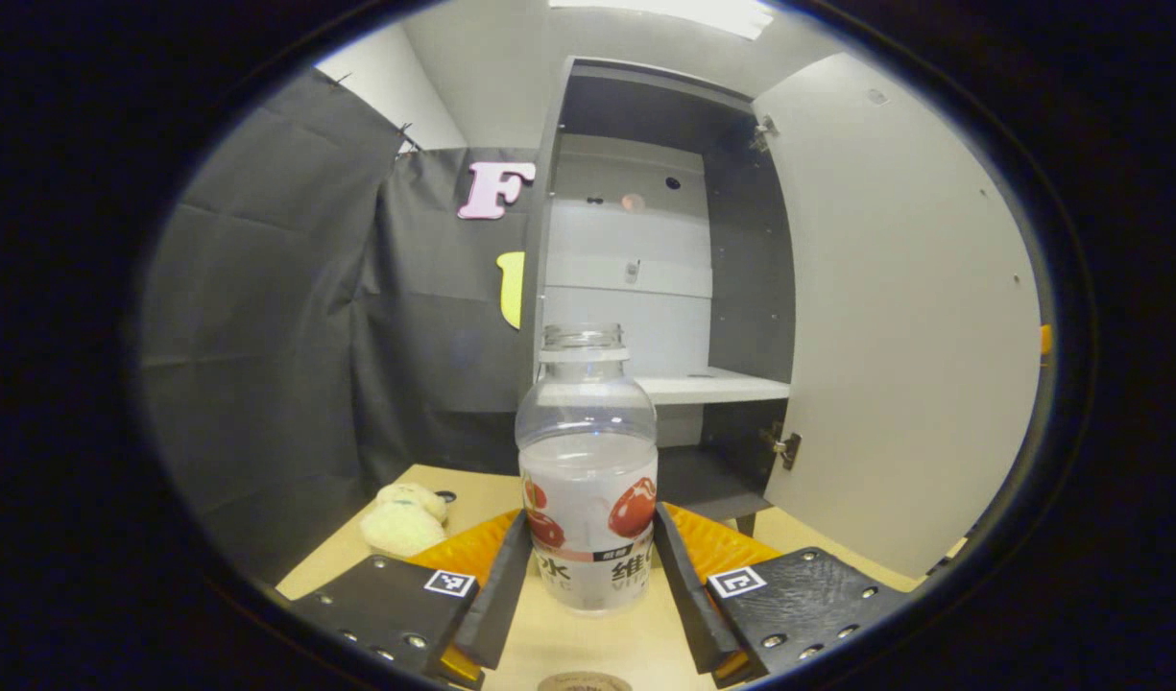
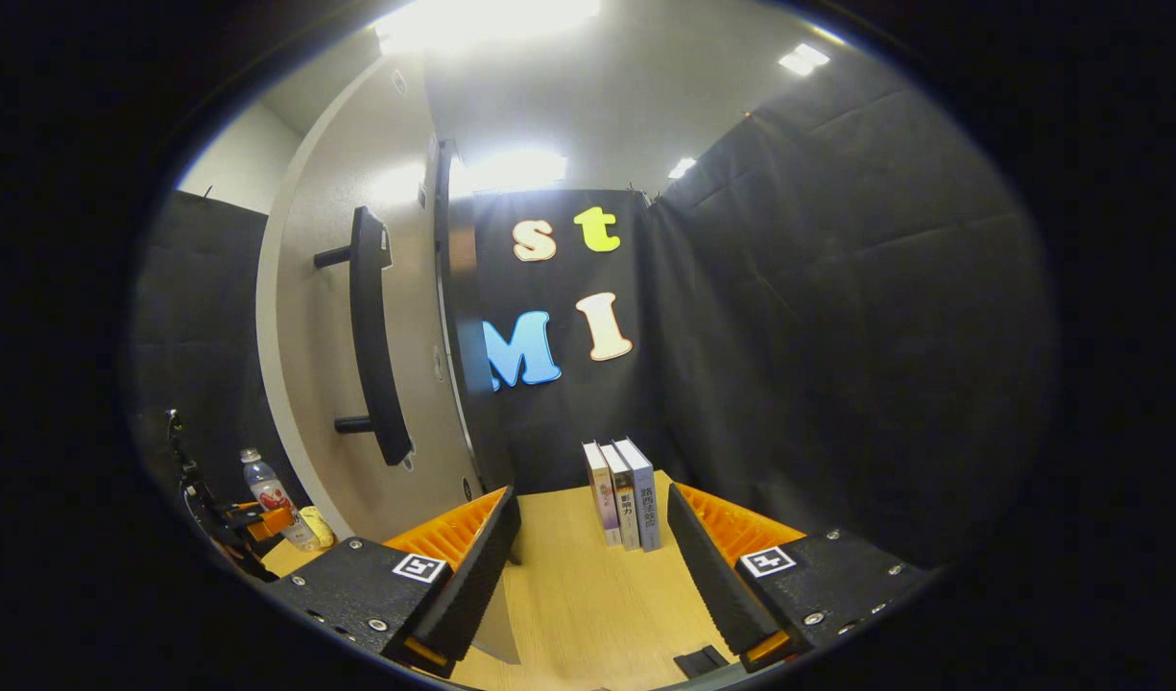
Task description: Open the cabinet door with the right hand, grasp the bottle in the cabinet with the left hand and place it on the coaster, then close the cabinet door with the right hand.
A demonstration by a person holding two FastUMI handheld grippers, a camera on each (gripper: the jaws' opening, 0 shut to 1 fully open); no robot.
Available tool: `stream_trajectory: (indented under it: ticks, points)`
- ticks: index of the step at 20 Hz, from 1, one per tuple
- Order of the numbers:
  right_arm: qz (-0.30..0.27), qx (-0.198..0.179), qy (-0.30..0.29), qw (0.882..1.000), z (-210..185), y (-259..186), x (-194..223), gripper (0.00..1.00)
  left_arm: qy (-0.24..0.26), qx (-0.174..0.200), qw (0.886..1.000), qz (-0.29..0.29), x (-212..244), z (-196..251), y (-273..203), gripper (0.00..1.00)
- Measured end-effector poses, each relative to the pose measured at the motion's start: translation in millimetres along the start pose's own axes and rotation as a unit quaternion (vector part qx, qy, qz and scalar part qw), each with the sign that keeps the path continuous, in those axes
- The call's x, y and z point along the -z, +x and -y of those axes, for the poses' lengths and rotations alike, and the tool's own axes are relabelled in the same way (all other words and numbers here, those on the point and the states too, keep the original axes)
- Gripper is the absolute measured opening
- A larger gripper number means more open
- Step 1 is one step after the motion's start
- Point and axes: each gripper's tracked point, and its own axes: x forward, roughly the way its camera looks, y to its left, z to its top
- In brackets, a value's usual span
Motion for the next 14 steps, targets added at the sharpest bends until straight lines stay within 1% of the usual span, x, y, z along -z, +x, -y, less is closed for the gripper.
stream_trajectory:
  ticks: [2, 10, 14]
  points:
    - [-0.002, 0.003, -0.003, 1.000, 0, 0, 1, 0.95, 0.001, -0.002, 1.000, -0.002, 13, -3, -9, 0.73]
    - [0.000, 0.018, -0.018, 1.000, 0, 5, -4, 0.95, -0.011, -0.005, 0.999, -0.033, 75, -9, -35, 0.73]
    - [-0.008, 0.024, -0.023, 0.999, 1, 11, 1, 0.95, -0.014, -0.009, 0.998, -0.057, 110, -10, -38, 0.73]
